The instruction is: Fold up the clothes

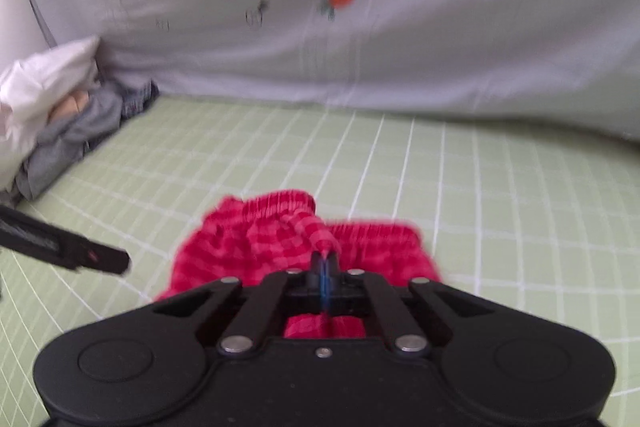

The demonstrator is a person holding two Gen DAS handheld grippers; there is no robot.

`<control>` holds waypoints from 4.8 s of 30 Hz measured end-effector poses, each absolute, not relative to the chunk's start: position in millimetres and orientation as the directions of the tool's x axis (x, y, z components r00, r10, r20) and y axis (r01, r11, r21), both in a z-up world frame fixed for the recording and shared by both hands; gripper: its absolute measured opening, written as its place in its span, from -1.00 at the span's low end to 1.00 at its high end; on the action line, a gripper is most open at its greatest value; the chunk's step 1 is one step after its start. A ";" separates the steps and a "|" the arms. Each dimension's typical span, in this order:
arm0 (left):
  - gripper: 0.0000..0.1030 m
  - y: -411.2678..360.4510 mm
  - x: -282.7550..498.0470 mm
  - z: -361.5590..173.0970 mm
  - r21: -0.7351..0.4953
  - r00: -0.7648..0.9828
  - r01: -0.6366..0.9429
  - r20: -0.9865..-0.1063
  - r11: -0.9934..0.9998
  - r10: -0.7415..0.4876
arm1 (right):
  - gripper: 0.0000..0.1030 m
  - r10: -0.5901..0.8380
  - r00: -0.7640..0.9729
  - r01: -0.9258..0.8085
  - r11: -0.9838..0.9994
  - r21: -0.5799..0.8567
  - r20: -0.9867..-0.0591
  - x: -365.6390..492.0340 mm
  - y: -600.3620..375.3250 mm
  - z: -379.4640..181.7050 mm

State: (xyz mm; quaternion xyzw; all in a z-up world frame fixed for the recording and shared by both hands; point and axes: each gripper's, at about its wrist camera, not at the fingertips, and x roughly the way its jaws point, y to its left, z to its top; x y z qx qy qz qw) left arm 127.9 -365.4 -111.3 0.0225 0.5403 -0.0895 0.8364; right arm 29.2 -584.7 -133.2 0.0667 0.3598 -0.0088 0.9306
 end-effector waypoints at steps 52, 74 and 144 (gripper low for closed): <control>0.69 -354.0 -94.6 -149.8 -0.002 0.300 0.077 -0.953 0.997 -0.025 | 0.48 -0.073 0.548 0.336 0.932 0.139 -0.833 -231.3 -577.7 -178.7; -0.69 -380.9 -122.0 -168.6 -0.032 0.374 0.258 -0.918 0.966 -0.130 | -0.70 -0.048 0.576 0.180 0.981 0.070 -0.816 -218.8 -526.2 -186.0; 0.61 -412.1 136.6 -159.6 -0.263 0.280 0.324 -0.891 0.909 -0.357 | 0.79 -0.107 0.557 0.440 0.879 0.183 -0.824 5.4 -622.6 -194.8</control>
